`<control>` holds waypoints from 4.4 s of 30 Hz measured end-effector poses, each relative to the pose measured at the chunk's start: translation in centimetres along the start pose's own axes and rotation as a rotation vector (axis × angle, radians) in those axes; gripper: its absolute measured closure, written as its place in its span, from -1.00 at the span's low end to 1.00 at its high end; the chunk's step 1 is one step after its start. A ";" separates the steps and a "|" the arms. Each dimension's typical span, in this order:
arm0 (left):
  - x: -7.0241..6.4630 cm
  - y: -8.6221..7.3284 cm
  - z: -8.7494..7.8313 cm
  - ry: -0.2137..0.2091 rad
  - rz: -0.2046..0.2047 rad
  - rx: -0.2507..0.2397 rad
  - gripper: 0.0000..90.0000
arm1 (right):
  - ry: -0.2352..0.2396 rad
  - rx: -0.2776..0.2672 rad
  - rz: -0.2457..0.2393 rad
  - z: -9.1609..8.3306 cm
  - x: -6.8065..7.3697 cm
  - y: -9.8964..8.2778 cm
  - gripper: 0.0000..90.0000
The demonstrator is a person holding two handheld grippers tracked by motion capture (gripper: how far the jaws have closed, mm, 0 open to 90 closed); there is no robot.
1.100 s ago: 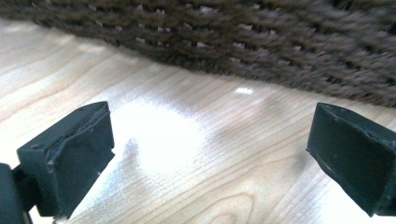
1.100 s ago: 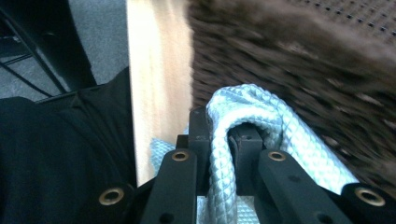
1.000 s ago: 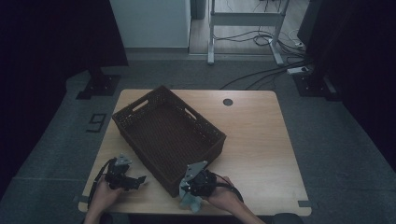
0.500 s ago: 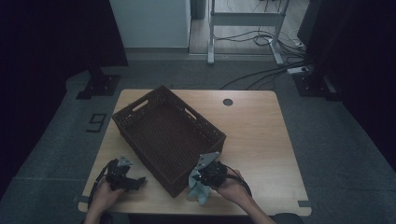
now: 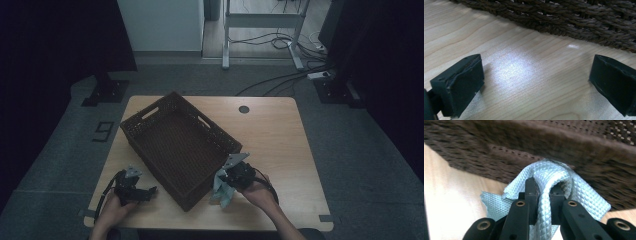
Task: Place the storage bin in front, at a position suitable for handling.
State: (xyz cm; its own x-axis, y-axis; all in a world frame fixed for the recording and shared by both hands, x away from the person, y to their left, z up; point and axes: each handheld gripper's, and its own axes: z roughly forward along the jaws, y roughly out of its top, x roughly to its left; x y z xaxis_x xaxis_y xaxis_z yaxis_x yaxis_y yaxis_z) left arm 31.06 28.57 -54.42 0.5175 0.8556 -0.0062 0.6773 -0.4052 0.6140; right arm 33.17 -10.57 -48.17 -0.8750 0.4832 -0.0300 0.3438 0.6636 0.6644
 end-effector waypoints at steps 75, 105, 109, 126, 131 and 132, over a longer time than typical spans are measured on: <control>-0.1 0.0 0.1 0.006 -0.008 -0.011 -1.00 | -0.087 0.110 0.065 2.5 -3.4 -2.6 0.78; -0.1 0.0 0.1 0.007 -0.008 -0.012 -1.00 | 0.106 0.090 -0.137 4.2 4.7 -0.3 0.77; -0.1 0.0 0.1 0.007 -0.008 -0.012 -1.00 | 0.133 0.086 -0.171 4.5 6.0 0.1 0.77; -0.1 0.0 0.2 0.006 -0.007 -0.013 -1.00 | 0.215 0.071 -0.241 5.5 9.5 1.3 0.77; -0.1 0.0 0.2 0.006 -0.007 -0.014 -1.00 | 0.213 0.075 -0.236 4.9 9.3 1.4 0.77; -0.1 0.0 0.2 0.006 -0.007 -0.014 -1.00 | 0.207 0.076 -0.233 4.5 9.2 1.5 0.77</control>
State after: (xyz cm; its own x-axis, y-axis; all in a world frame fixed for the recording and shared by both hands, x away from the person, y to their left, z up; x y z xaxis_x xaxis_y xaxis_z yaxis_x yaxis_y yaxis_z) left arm 31.11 28.43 -54.53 0.5100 0.8601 -0.0058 0.6732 -0.3950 0.6252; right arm 27.18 -2.59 -50.87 -0.9814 0.1914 -0.0170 0.1432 0.7874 0.5996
